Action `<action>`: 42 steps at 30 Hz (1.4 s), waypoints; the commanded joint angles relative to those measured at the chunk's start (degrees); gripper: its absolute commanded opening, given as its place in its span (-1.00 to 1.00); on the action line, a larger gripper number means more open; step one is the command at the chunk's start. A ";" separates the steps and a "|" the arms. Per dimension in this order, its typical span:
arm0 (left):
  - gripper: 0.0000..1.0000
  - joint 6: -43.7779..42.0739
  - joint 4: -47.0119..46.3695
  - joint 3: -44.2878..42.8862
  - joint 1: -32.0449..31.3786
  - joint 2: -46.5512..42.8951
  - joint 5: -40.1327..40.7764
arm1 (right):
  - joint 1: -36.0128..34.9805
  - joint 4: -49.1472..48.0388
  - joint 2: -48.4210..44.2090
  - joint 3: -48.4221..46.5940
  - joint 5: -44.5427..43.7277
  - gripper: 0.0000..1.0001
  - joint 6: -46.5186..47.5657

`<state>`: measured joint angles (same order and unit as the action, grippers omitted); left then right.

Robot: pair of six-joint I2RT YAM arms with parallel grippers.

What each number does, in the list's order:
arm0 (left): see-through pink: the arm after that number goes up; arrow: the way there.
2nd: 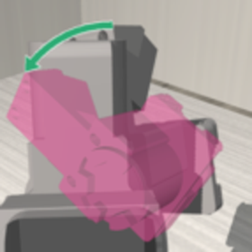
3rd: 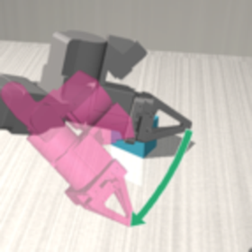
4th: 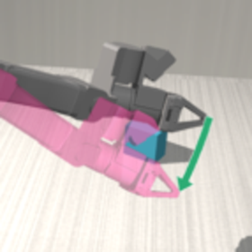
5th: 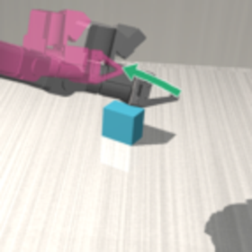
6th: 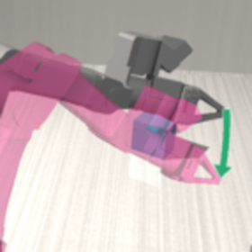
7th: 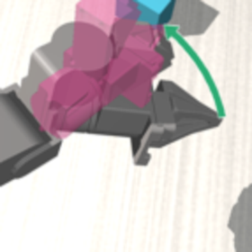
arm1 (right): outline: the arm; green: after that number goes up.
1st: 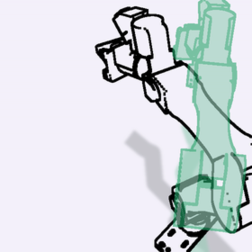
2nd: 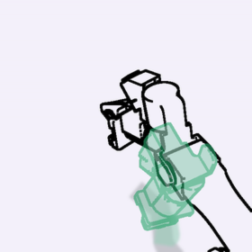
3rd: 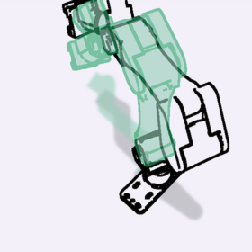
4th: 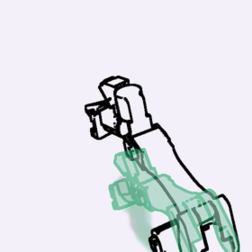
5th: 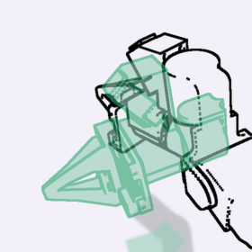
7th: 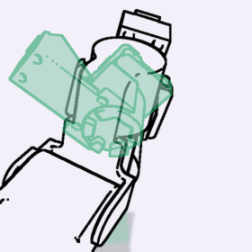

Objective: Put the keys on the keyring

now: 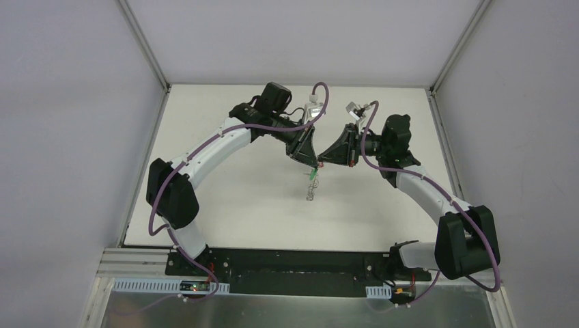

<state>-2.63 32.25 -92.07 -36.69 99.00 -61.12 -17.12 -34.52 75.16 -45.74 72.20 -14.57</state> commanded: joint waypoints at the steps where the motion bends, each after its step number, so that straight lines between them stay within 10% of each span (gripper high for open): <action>1: -0.65 0.63 -1.48 -0.64 -0.17 -0.70 -1.94 | 0.27 -3.80 -2.47 -0.81 0.22 -1.00 -0.12; 42: -1.00 -15.61 16.69 -9.01 0.48 -1.49 4.17 | 0.92 -3.72 -2.03 -0.56 1.71 -1.00 1.12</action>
<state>-14.41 42.48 -98.39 -37.17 99.31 -56.49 -17.43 -36.75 74.87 -45.74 72.31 -14.50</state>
